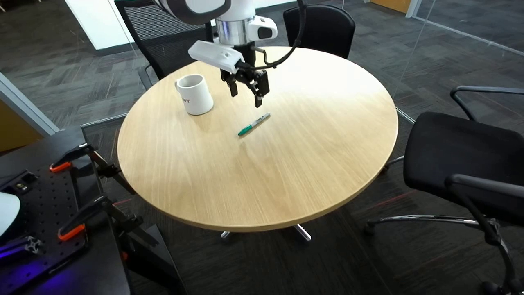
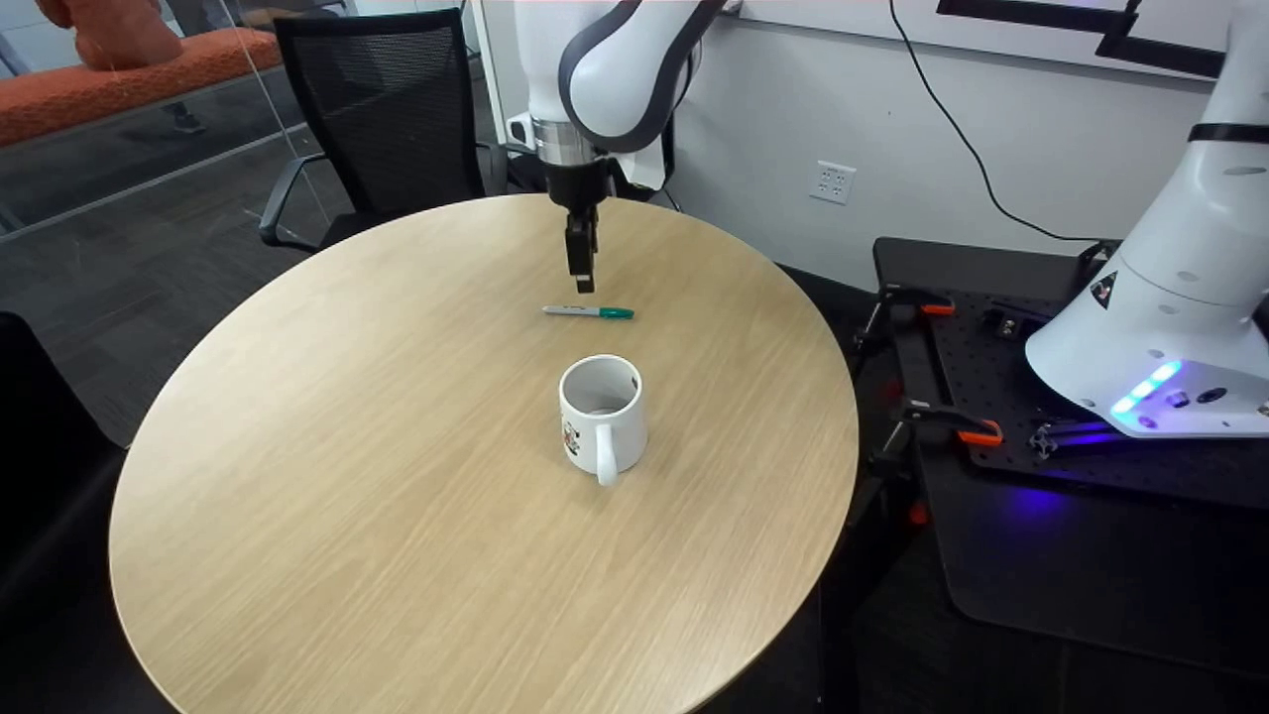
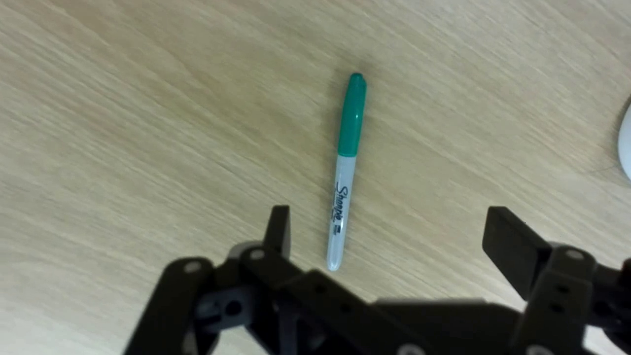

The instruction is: Pick up the pen and put it in the cup

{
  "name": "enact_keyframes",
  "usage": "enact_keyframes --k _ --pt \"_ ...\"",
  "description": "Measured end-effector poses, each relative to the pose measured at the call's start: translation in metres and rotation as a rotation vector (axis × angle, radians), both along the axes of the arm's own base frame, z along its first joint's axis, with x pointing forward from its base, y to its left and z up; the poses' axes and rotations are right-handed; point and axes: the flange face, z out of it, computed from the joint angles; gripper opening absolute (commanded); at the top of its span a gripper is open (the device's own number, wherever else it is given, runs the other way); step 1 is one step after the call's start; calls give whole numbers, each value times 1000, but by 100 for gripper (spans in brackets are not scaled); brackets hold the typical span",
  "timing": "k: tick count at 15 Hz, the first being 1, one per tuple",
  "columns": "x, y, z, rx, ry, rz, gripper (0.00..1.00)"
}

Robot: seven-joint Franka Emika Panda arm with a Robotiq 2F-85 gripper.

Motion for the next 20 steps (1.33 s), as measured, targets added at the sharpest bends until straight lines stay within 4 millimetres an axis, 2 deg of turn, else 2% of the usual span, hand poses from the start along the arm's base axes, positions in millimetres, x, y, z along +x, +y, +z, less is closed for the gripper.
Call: enact_keyframes --k 7,14,15,16,20 --pt "20 -17 -35 0 4 -24 100" --pt "37 -20 -64 0 4 -43 100" --pt "39 -20 -66 0 3 -44 75" --pt "41 -20 -69 0 2 -44 72" --pt "46 -21 -76 -1 -2 -44 42"
